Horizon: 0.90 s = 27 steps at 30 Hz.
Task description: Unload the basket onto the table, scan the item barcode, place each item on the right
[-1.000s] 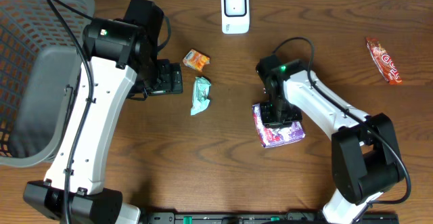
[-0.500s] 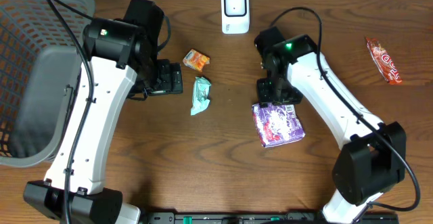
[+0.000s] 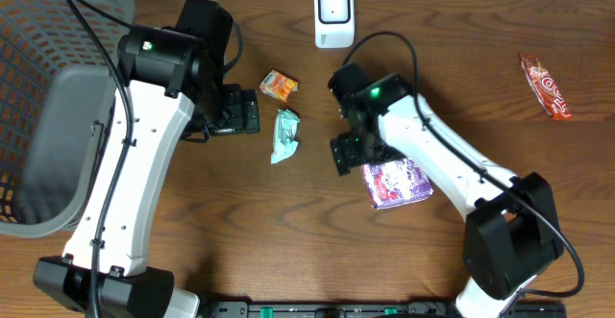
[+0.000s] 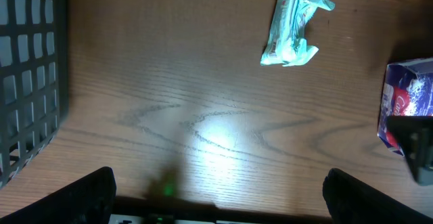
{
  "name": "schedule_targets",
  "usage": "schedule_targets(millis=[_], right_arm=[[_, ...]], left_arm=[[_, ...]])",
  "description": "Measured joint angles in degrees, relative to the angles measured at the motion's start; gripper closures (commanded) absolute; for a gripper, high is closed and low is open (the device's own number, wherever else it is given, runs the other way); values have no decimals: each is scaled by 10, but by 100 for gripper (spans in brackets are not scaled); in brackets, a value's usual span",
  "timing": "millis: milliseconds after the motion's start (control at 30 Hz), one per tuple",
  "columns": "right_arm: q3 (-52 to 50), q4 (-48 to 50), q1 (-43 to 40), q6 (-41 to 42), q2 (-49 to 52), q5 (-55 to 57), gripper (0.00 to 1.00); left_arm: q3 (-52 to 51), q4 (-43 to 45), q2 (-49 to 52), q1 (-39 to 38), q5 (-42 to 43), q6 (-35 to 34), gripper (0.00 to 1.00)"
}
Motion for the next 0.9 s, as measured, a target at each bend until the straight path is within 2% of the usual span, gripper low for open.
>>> schedule_targets(millis=[200, 633, 767, 900], right_arm=[[-27, 38, 30, 24, 0, 30, 12], [-42, 54, 130, 98, 0, 212, 12], [-76, 62, 137, 122, 0, 252, 11], [-126, 106, 137, 136, 0, 272, 15]], left_arm=[[0, 0, 0, 0, 0, 0, 2], [0, 0, 0, 0, 0, 0, 2], [0, 0, 0, 0, 0, 0, 2], [0, 0, 0, 0, 0, 0, 2]])
